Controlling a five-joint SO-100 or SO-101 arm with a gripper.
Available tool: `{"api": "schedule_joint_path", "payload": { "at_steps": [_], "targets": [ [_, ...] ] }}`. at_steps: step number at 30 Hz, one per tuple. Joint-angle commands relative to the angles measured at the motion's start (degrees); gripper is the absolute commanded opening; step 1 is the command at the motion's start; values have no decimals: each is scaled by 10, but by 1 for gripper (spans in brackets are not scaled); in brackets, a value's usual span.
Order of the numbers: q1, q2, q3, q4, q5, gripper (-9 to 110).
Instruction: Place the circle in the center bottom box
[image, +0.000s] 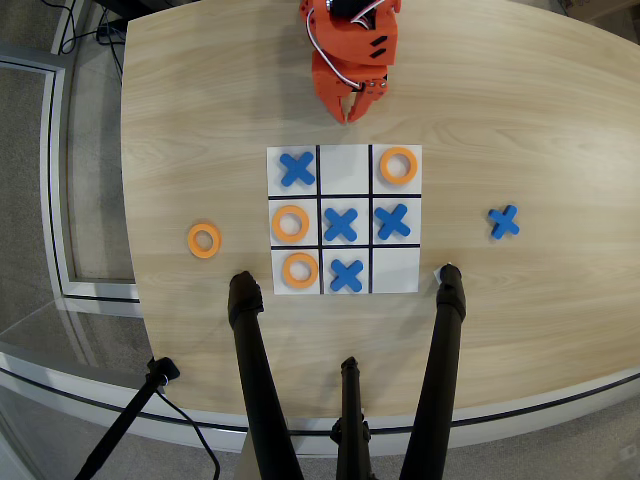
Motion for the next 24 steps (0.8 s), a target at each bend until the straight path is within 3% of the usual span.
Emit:
{"api": "schedule_joint_path", "payload": {
  "at_steps": [1,16,24],
  "targets": [
    [45,-27,-24,-16,-7,2],
    [53,-46,-40,-29,-6,5],
    [96,-256,-269,-4,10,9]
  ]
}}
